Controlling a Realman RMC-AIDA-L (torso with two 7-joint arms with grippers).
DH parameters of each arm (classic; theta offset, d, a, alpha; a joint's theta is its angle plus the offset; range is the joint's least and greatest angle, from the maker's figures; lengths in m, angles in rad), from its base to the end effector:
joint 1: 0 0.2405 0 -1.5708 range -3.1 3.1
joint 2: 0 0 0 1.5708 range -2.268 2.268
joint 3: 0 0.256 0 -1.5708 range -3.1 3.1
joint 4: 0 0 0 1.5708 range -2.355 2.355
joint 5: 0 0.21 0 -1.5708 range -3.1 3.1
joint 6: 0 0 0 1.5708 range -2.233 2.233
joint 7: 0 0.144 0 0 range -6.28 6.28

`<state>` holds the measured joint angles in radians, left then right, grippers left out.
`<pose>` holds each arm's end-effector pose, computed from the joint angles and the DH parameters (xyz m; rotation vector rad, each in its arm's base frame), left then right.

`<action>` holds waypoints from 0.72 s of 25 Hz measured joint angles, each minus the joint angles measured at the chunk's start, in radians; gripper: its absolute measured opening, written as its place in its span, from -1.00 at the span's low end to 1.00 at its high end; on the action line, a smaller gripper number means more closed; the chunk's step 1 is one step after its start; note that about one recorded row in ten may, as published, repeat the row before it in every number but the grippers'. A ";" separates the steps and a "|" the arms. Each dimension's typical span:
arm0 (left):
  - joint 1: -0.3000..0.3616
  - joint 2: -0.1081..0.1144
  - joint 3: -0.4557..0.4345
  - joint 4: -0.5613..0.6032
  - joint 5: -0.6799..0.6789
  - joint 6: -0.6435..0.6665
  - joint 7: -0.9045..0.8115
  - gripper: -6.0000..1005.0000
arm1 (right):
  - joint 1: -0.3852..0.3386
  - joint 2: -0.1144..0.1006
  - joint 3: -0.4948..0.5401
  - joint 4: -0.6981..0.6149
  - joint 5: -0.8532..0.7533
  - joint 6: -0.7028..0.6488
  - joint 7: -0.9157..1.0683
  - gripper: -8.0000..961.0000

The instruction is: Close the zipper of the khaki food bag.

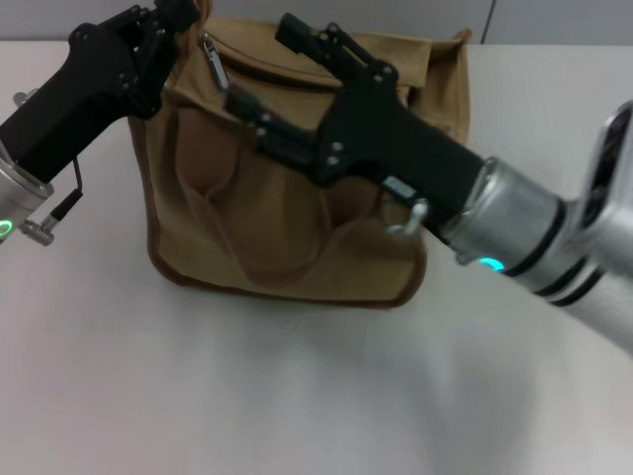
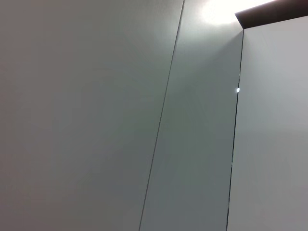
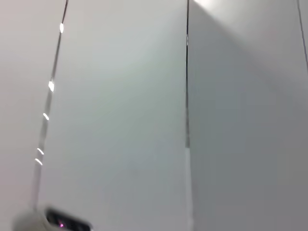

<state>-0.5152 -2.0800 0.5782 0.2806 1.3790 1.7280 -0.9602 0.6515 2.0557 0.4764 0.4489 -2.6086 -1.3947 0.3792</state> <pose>-0.2424 0.3206 0.0219 -2.1019 -0.3928 -1.4579 0.1365 0.3069 -0.0904 -2.2847 0.1323 1.4551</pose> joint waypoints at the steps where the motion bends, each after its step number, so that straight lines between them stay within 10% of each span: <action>1: 0.001 0.000 0.000 -0.002 0.000 0.002 0.000 -0.92 | 0.007 -0.002 0.066 -0.059 -0.088 -0.043 0.191 0.69; 10: -0.001 0.000 0.000 0.002 0.000 0.019 -0.007 -0.92 | 0.125 -0.013 0.142 -0.265 -0.221 -0.123 0.845 0.69; 18: -0.028 0.000 0.000 0.002 0.001 0.043 -0.010 -0.92 | 0.183 0.015 0.139 -0.322 -0.241 -0.082 0.963 0.69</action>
<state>-0.5432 -2.0800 0.5786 0.2825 1.3802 1.7715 -0.9707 0.8344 2.0707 0.6157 0.1272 -2.8495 -1.4770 1.3424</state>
